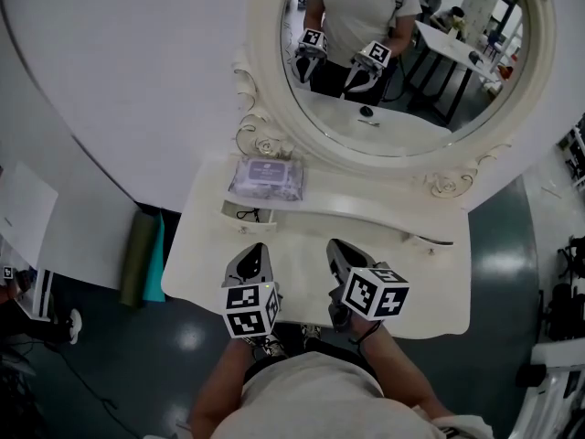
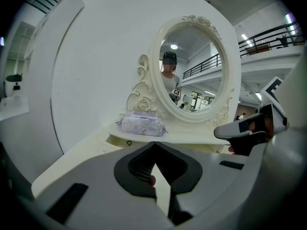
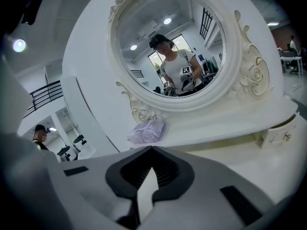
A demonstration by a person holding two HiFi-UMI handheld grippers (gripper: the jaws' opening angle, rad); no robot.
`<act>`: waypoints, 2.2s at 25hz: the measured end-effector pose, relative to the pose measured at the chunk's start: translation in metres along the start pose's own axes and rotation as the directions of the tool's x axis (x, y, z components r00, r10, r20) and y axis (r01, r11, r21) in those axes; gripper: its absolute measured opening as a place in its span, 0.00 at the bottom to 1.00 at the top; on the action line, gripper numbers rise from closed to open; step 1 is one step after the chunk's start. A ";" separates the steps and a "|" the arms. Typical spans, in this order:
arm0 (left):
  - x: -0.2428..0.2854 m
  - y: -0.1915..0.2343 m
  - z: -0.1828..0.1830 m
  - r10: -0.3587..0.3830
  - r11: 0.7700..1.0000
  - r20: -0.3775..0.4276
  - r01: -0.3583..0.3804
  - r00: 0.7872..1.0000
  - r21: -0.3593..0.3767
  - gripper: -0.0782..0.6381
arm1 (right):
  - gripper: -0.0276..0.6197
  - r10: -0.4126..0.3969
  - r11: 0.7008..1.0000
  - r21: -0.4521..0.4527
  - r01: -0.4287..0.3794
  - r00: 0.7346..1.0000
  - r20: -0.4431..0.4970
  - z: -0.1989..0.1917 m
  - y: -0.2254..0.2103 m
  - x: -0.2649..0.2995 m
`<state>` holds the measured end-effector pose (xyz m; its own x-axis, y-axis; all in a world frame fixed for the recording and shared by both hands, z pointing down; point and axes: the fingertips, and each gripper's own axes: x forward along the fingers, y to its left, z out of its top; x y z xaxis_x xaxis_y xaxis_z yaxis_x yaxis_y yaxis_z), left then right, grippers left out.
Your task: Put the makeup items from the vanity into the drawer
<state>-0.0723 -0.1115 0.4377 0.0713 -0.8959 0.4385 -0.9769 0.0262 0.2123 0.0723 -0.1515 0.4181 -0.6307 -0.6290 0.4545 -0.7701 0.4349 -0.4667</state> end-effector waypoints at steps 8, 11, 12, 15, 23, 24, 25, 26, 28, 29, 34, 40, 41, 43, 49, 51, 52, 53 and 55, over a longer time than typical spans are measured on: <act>0.006 -0.009 -0.006 -0.012 1.000 -0.014 0.012 1.000 0.000 0.12 | 0.07 -0.043 0.999 0.018 0.043 0.999 0.011 -0.001 -0.019 -0.010; 0.013 -0.017 -0.011 -0.031 1.000 -0.028 0.031 0.999 0.004 0.12 | 0.07 -0.090 0.995 0.034 0.089 0.996 0.021 -0.002 -0.038 -0.021; 0.016 -0.020 -0.014 -0.038 0.999 -0.036 0.038 0.999 0.003 0.12 | 0.07 -0.108 0.993 0.044 0.107 0.994 0.022 -0.003 -0.046 -0.025; 0.028 -0.037 -0.031 -0.077 0.997 -0.080 0.077 0.994 -0.003 0.12 | 0.07 -0.184 0.980 0.084 0.182 0.983 0.014 -0.013 -0.077 -0.044; 0.045 -0.103 -0.082 -0.218 0.975 -0.206 0.222 0.954 -0.005 0.12 | 0.07 -0.357 0.918 0.155 0.364 0.931 -0.072 -0.061 -0.144 -0.105; 0.046 -0.109 -0.088 -0.229 0.972 -0.220 0.234 0.948 -0.003 0.12 | 0.07 -0.362 0.916 0.149 0.372 0.928 -0.093 -0.069 -0.146 -0.107; 0.046 -0.113 -0.094 -0.237 0.970 -0.235 0.244 0.943 -0.001 0.12 | 0.07 -0.364 0.915 0.141 0.378 0.924 -0.114 -0.077 -0.148 -0.109; 0.046 -0.117 -0.101 -0.244 0.968 -0.249 0.252 0.937 0.001 0.12 | 0.07 -0.365 0.915 0.133 0.382 0.921 -0.135 -0.086 -0.148 -0.110; 0.047 -0.122 -0.112 -0.253 0.965 -0.272 0.263 0.929 0.002 0.12 | 0.07 -0.361 0.915 0.125 0.383 0.917 -0.167 -0.104 -0.147 -0.109; 0.048 -0.123 -0.118 -0.254 0.964 -0.282 0.265 0.925 0.002 0.12 | 0.07 -0.357 0.915 0.128 0.382 0.916 -0.181 -0.112 -0.146 -0.107; 0.050 -0.122 -0.138 -0.256 0.962 -0.325 0.273 0.910 0.007 0.12 | 0.08 -0.328 0.915 0.158 0.371 0.913 -0.243 -0.148 -0.138 -0.100; 0.051 -0.119 -0.144 -0.267 0.958 -0.331 0.287 0.905 0.012 0.12 | 0.17 -0.326 0.917 0.139 0.373 0.904 -0.275 -0.167 -0.129 -0.093; 0.050 -0.119 -0.144 -0.271 0.957 -0.332 0.291 0.904 0.011 0.12 | 0.17 -0.326 0.917 0.137 0.374 0.903 -0.279 -0.170 -0.127 -0.091; 0.049 -0.116 -0.147 -0.275 0.955 -0.336 0.296 0.901 0.011 0.12 | 0.17 -0.327 0.917 0.133 0.376 0.900 -0.288 -0.175 -0.124 -0.089; 0.048 -0.105 -0.152 -0.276 0.955 -0.340 0.297 0.899 0.010 0.12 | 0.17 -0.347 0.911 0.101 0.400 0.876 -0.335 -0.191 -0.123 -0.082; 0.048 -0.103 -0.151 -0.278 0.954 -0.336 0.299 0.900 0.012 0.12 | 0.17 -0.358 0.908 0.085 0.410 0.865 -0.352 -0.194 -0.124 -0.081; 0.048 -0.102 -0.151 -0.278 0.954 -0.334 0.299 0.900 0.010 0.12 | 0.16 -0.367 0.905 0.075 0.418 0.859 -0.357 -0.196 -0.125 -0.080; 0.048 -0.101 -0.151 -0.278 0.955 -0.333 0.297 0.901 0.008 0.12 | 0.14 -0.378 0.902 0.064 0.427 0.853 -0.359 -0.196 -0.126 -0.081; 0.048 -0.097 -0.150 -0.275 0.956 -0.331 0.292 0.903 0.002 0.12 | 0.11 -0.397 0.895 0.048 0.443 0.843 -0.363 -0.197 -0.128 -0.081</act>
<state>0.0564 -0.0904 0.5691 0.3998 -0.6690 0.6265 -0.9138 -0.2378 0.3292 0.2029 -0.0289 0.5905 -0.2604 -0.4694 0.8437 -0.9641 0.0798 -0.2532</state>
